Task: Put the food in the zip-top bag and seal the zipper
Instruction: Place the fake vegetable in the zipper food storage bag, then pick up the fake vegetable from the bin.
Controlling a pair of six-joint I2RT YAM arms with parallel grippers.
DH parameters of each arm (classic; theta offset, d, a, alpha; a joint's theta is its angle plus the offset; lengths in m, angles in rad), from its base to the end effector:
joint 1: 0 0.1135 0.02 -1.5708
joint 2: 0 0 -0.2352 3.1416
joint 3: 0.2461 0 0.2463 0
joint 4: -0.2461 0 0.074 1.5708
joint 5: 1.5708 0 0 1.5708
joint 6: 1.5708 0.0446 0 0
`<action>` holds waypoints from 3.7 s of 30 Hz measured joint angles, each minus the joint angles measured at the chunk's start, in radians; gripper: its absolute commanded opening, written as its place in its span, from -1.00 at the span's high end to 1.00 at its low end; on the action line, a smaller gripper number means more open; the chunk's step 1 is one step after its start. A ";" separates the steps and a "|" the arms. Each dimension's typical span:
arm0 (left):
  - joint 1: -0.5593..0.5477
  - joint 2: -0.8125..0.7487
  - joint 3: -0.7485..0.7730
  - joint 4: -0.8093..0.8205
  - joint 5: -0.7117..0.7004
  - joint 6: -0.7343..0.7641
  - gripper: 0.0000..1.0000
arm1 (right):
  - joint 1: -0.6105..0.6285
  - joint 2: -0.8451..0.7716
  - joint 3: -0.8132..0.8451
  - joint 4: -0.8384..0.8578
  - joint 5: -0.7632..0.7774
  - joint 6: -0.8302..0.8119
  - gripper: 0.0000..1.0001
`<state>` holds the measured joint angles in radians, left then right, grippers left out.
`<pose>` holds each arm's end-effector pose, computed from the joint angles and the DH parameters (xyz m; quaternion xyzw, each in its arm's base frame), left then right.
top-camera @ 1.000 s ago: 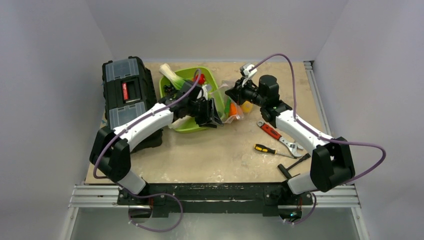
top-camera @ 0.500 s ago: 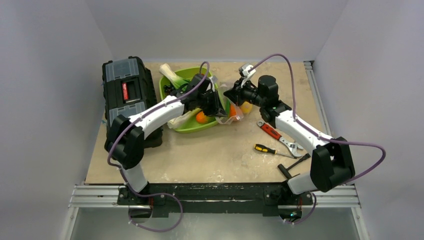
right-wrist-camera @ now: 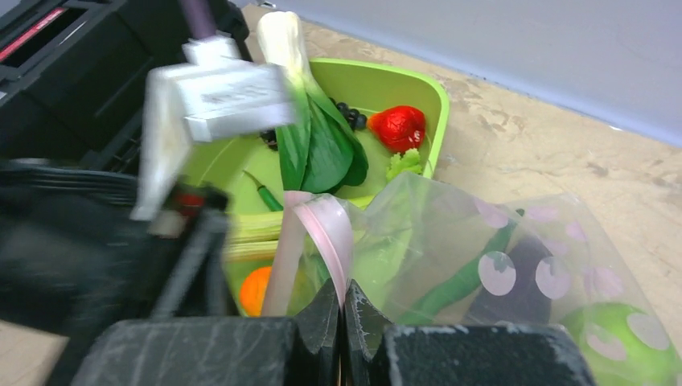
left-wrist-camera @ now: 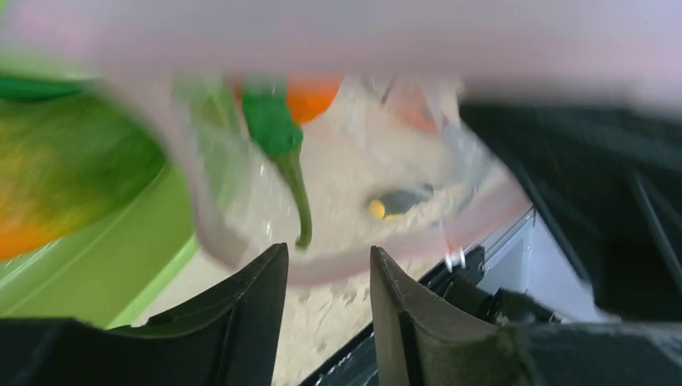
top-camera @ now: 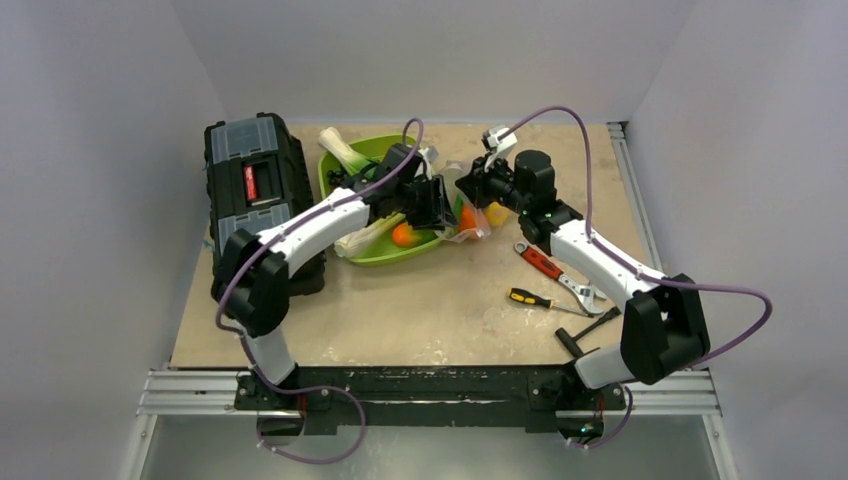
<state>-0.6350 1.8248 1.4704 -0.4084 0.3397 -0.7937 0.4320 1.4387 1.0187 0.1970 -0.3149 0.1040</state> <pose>0.3195 -0.2539 0.2343 -0.0056 0.9087 -0.3713 0.1909 0.3076 0.1570 0.2783 -0.2225 0.7454 0.2814 0.5619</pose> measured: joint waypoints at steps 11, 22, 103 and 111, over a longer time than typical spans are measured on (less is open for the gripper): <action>0.158 -0.503 -0.312 -0.029 -0.167 0.100 -0.07 | 0.001 0.000 0.004 -0.018 0.106 0.020 1.00; 0.275 -0.329 -0.284 0.013 -0.329 0.137 -0.07 | 0.001 0.000 0.004 -0.019 0.116 0.020 1.00; 0.278 0.584 0.630 -0.050 -0.568 -0.034 -0.35 | -0.040 0.083 0.037 -0.069 0.270 0.133 1.00; 0.280 0.621 0.660 -0.110 -0.532 -0.139 -0.31 | -0.041 0.083 0.037 -0.069 0.266 0.130 1.00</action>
<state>-0.3546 2.4462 2.1304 -0.5186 -0.1925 -0.9325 0.3912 1.5215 1.0557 0.1280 -0.0494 0.2344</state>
